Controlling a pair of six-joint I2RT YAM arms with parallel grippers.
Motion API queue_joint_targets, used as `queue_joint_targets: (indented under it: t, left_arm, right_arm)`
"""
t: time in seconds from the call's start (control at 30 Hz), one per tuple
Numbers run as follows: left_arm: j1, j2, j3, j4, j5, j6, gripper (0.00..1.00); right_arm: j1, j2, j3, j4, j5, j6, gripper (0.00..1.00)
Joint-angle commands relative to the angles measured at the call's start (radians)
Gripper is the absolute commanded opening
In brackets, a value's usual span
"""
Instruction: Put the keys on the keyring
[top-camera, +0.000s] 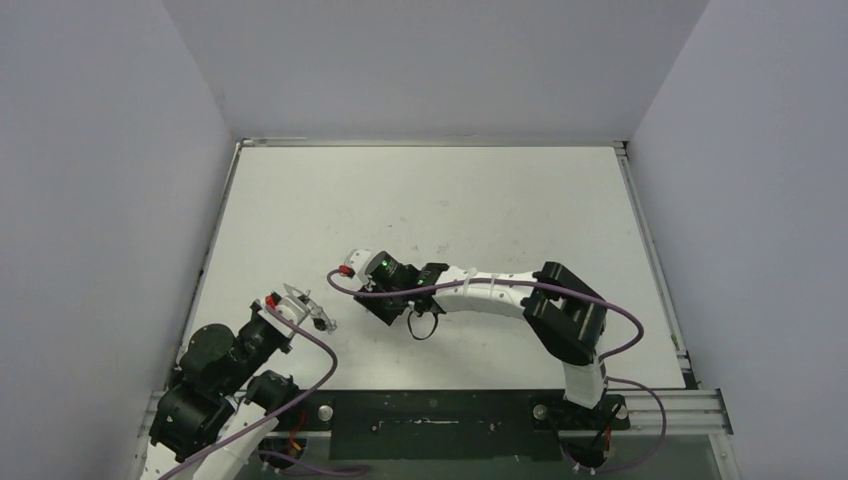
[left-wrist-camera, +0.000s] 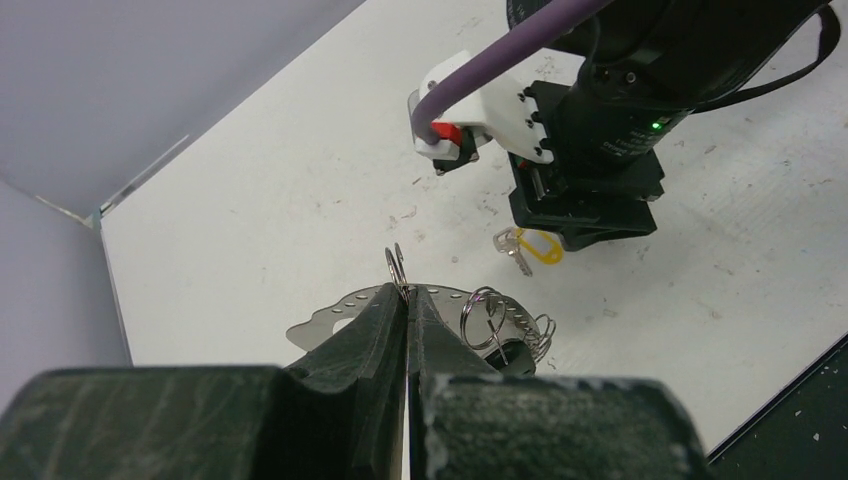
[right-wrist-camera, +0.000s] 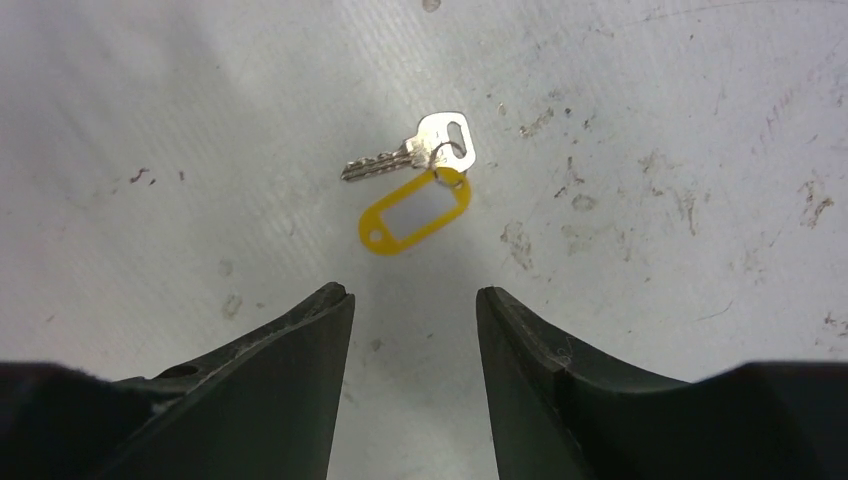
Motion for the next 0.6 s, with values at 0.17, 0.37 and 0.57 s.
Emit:
queue_joint_targets:
  t: [0.17,0.37,0.57]
  left_arm:
    - [0.000,-0.016,0.039,0.005,-0.001,0.002,0.00]
    - [0.000,-0.018,0.031,0.013,0.000,-0.006,0.00]
    - [0.000,-0.017,0.022,0.024,0.012,-0.006,0.00]
  right_arm:
    - [0.005,0.117,0.155,-0.031,0.109,-0.102,0.45]
    - [0.004,0.182,0.228,-0.057,0.061,-0.120,0.42]
    - [0.003,0.216,0.248,-0.058,0.050,-0.122,0.29]
